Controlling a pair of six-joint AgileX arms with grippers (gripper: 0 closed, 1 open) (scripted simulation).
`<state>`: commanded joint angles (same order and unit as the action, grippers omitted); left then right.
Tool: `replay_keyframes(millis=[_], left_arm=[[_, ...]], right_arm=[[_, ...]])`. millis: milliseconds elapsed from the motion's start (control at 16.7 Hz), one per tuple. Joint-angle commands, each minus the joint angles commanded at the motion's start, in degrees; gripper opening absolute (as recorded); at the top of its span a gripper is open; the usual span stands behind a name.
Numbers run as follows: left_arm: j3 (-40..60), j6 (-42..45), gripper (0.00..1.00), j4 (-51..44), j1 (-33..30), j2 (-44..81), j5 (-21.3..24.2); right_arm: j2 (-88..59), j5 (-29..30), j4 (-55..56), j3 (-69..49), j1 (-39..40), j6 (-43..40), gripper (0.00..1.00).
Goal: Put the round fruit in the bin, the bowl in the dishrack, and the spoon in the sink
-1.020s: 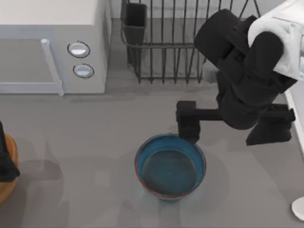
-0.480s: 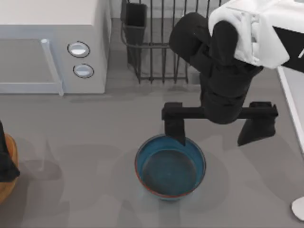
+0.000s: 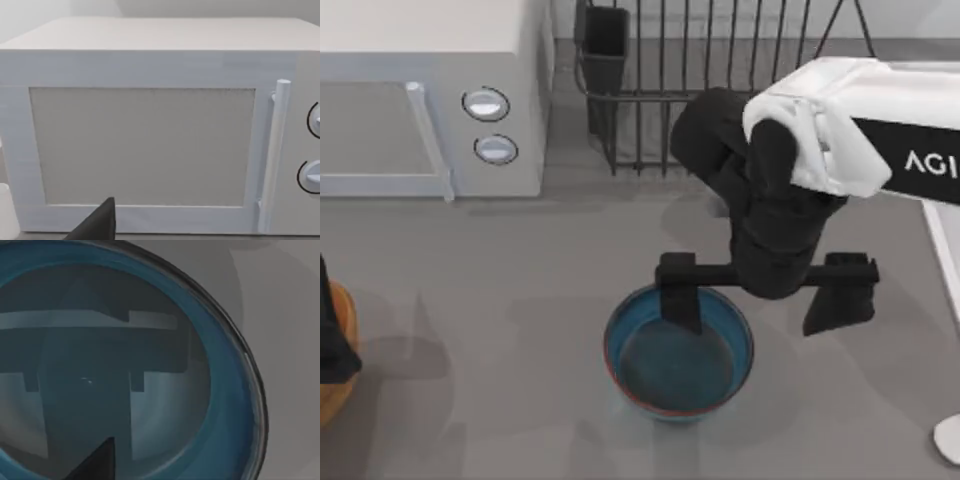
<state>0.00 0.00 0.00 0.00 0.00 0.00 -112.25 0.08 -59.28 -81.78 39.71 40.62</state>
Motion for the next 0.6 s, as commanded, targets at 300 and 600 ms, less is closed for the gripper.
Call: replay_keyframes(millis=[300, 600], left_arm=[[0.0, 0.0, 1.0, 0.0, 0.0, 0.0, 0.0], [0.0, 0.0, 1.0, 0.0, 0.0, 0.0, 0.0]], right_arm=[[-2.7, 0.0, 9.0, 6.5, 0.2, 0.2, 1.0], [-2.7, 0.0, 9.1, 6.6, 0.2, 0.2, 0.92]])
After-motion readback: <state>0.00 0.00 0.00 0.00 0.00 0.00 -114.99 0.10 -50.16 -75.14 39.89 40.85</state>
